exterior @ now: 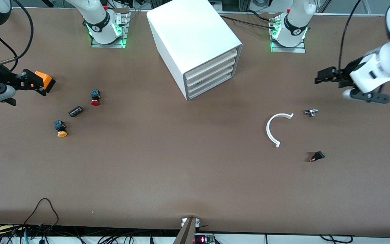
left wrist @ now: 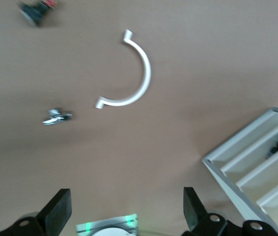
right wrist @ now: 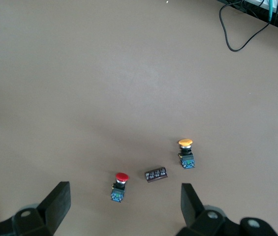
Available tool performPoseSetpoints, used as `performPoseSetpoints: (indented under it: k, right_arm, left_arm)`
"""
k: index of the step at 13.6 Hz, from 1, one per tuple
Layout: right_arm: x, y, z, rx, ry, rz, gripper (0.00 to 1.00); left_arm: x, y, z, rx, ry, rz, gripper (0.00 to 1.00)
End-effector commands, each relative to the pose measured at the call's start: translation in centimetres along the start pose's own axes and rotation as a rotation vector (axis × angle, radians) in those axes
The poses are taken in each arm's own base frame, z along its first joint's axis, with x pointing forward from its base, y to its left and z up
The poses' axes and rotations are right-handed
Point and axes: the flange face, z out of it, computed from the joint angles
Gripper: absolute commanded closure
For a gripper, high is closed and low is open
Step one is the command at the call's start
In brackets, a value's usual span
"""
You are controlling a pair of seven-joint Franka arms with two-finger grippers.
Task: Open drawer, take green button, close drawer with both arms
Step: 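Move the left gripper toward the white cabinet's lowest drawer handle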
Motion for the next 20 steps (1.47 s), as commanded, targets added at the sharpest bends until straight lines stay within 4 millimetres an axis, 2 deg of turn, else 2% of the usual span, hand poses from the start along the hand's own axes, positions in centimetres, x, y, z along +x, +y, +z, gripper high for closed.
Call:
performPoseSetpoints:
  k: [1, 3, 6, 12, 15, 20]
  right_arm:
    - [0.2, 0.0, -0.5, 0.009, -0.001, 0.014, 0.01]
    - [0.2, 0.1, -0.5, 0.009, 0.000, 0.020, 0.01]
    - [0.2, 0.1, -0.5, 0.009, 0.000, 0.022, 0.01]
    - [0.3, 0.1, -0.5, 0.008, 0.007, 0.025, 0.01]
    - [0.3, 0.1, -0.5, 0.009, 0.004, 0.027, 0.01]
    - [0.2, 0.2, -0.5, 0.009, 0.005, 0.030, 0.01]
  left_arm:
    - [1.1, 1.7, 3.2, -0.096, -0.043, 0.032, 0.00]
    - [2.0, 3.1, 6.2, -0.159, -0.052, 0.069, 0.00]
    - [3.6, 4.3, 12.4, -0.286, -0.074, 0.160, 0.00]
    - [5.8, 8.9, 23.2, -0.553, -0.174, 0.325, 0.03]
    - [5.4, 9.5, 28.0, -0.695, -0.175, 0.388, 0.05]
    - [5.5, 10.6, 34.4, -0.808, -0.188, 0.457, 0.10]
